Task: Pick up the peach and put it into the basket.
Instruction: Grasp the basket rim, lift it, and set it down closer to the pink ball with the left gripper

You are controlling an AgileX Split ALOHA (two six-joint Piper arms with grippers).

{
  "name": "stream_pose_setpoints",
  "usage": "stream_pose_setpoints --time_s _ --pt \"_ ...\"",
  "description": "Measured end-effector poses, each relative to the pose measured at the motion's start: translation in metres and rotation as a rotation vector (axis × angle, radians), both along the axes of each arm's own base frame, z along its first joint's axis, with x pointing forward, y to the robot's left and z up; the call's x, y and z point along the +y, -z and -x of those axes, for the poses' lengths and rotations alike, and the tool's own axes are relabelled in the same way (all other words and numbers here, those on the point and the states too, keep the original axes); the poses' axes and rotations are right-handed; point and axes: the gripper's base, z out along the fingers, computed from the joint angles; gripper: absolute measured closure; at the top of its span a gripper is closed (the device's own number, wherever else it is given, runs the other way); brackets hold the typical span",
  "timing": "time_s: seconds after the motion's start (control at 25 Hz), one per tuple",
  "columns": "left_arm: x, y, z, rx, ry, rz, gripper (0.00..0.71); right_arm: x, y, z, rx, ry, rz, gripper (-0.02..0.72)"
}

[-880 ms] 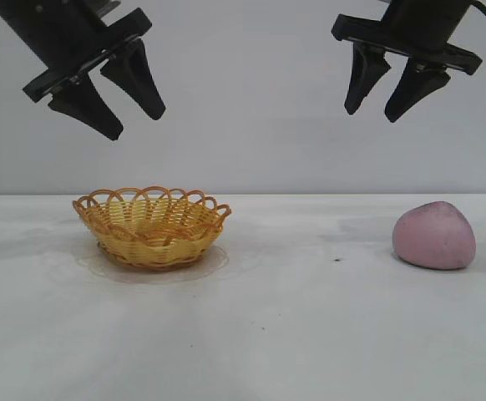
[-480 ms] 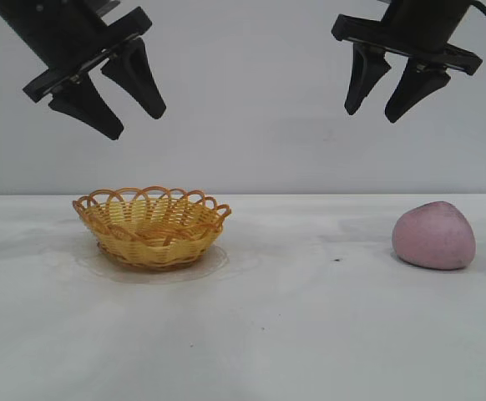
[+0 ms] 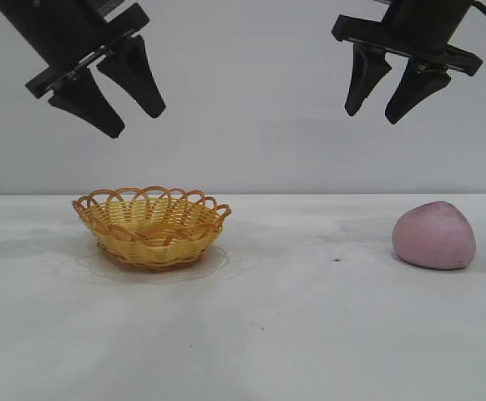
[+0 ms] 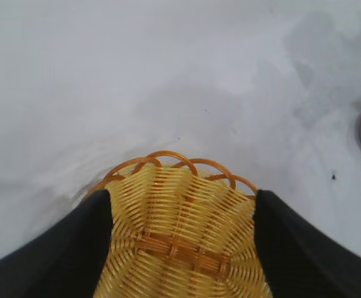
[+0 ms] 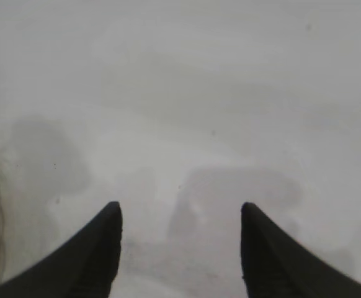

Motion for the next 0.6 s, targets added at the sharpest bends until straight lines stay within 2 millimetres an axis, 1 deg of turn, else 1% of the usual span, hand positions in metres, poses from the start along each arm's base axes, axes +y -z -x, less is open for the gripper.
stream_pose_setpoints --time_s 0.24,0.32,0.4,0.48,0.56,0.6 --pt "0.010 -0.022 -0.004 -0.005 0.133 -0.221 0.292 0.000 0.000 0.000 0.000 0.000 0.000 0.342" --pt "0.017 -0.027 -0.004 0.010 0.165 -0.322 0.292 0.000 0.000 0.000 0.000 0.000 0.000 0.342" --pt "0.017 -0.028 -0.008 0.048 0.187 -0.407 0.292 0.000 0.001 -0.001 0.002 -0.001 0.002 0.342" --pt "0.014 -0.027 -0.013 0.100 0.206 -0.465 0.292 0.000 0.006 -0.001 0.019 -0.004 0.005 0.342" --pt "0.004 -0.022 -0.019 0.144 0.231 -0.488 0.292 0.001 0.012 -0.001 0.045 -0.009 0.008 0.342" --pt "-0.002 -0.022 -0.022 0.150 0.243 -0.495 0.292 0.001 0.014 -0.001 0.054 -0.011 0.010 0.342"
